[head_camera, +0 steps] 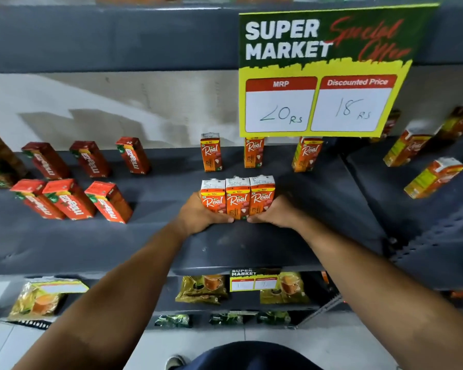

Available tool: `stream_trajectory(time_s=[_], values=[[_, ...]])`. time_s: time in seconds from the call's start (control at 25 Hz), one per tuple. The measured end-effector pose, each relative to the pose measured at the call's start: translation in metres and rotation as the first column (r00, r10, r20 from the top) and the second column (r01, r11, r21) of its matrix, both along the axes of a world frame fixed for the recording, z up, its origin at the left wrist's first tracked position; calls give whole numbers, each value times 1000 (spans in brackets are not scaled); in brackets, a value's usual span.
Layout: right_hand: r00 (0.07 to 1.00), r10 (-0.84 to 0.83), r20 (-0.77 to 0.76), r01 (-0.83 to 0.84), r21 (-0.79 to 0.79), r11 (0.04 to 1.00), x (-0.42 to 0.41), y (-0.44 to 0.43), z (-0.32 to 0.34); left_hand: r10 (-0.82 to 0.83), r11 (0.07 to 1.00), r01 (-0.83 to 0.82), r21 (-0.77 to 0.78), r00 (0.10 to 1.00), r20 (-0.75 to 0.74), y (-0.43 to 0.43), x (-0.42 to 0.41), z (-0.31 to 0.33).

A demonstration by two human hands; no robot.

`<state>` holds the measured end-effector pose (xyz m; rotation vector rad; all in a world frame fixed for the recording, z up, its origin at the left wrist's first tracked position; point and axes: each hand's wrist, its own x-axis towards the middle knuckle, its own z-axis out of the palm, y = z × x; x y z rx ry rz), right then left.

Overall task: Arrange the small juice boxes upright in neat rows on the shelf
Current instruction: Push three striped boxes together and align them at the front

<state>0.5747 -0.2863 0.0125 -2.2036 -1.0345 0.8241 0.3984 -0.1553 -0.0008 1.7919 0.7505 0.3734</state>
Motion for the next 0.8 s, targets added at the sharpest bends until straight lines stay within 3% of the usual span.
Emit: stream_trajectory(time_s=[0.24, 0.52, 0.8], values=[[999, 44, -19, -40, 182, 982, -10, -56, 4, 20, 999, -20, 30, 999, -24, -45, 1, -3], [998, 39, -44, -35, 86, 996, 0, -105, -5, 13, 998, -8, 69, 997, -71, -100, 2, -6], [991, 116, -62, -108, 118, 987, 6, -115, -8, 38, 996, -31, 85, 996, -87, -109, 2, -8]])
